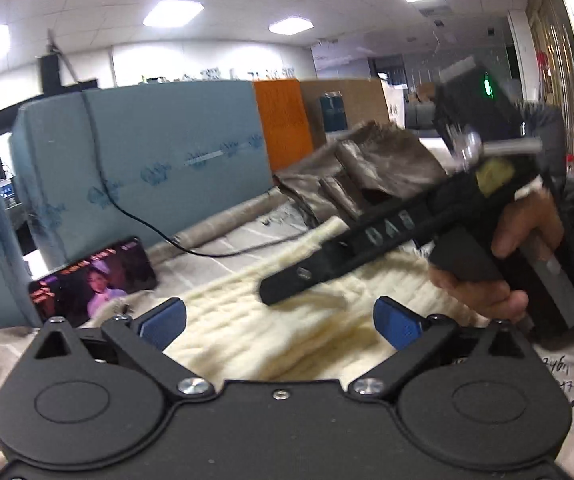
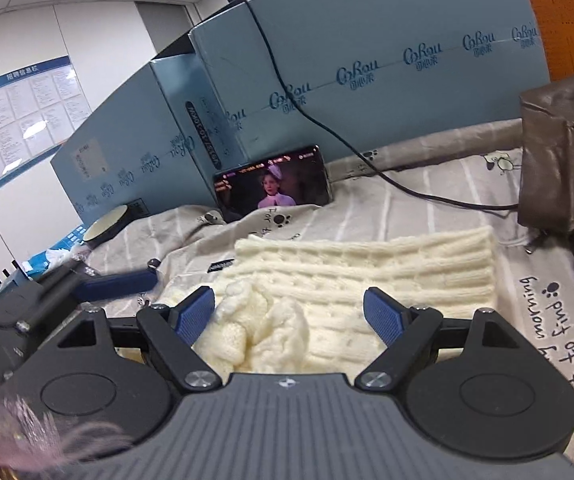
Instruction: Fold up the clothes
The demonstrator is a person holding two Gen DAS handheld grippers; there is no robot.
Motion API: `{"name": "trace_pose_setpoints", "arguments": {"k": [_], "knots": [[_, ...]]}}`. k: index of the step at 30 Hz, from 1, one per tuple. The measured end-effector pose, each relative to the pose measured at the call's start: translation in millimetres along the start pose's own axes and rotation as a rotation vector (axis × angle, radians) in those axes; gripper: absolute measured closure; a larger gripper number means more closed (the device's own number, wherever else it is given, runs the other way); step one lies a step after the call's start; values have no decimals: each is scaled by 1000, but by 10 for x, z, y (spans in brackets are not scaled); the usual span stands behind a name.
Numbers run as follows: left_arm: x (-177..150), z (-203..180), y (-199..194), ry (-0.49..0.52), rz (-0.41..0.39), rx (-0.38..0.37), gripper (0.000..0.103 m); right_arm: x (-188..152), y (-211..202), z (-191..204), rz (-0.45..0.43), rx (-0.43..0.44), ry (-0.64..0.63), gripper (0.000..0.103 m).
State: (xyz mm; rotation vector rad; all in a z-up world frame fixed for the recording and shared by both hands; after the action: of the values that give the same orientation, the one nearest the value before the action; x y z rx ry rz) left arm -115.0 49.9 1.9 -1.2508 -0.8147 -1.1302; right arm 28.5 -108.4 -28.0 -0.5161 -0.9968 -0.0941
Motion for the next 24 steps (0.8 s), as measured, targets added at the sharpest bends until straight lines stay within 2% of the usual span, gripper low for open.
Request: {"name": "trace_pose_setpoints", "arguments": {"k": [3, 7, 9, 12, 14, 17, 19, 20, 21, 24], "knots": [[8, 222, -107, -92, -21, 36, 0, -7, -31, 3, -9, 28, 1, 23], [-29, 420, -104, -194, -15, 121, 0, 2, -48, 15, -19, 84, 18, 25], [-57, 466, -40, -216, 5, 176, 0, -4, -33, 16, -1, 125, 33, 50], [-130, 508, 89, -217, 64, 251, 0, -19, -36, 39, 23, 156, 35, 61], [-182, 514, 170, -208, 108, 263, 0, -37, -75, 45, 25, 161, 35, 63], [-240, 485, 266, -177, 158, 264, 0, -76, -116, 42, 30, 142, 33, 61], [-246, 448, 297, -159, 168, 269, 0, -85, -106, 64, 25, 102, 10, 49], [-249, 425, 303, -147, 173, 269, 0, -83, -100, 80, 16, 78, -5, 36], [-253, 402, 307, -135, 176, 269, 0, -82, -99, 95, 3, 59, -23, 30], [-257, 371, 331, -116, 184, 272, 0, -96, -70, 119, 4, 0, -64, 30]]}}
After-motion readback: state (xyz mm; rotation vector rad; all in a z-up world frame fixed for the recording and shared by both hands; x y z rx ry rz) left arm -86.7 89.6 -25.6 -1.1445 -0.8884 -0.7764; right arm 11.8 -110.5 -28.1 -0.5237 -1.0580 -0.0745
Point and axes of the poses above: each gripper's, at about its wrist camera, not at the fingertips, and y roughly the way its jaws point, z to its left, x to its top, the point moved 2 cm from there along y, roughly the way its jaws point, and after that the axes turned 6 degrees about x, right-handed, at the moved point
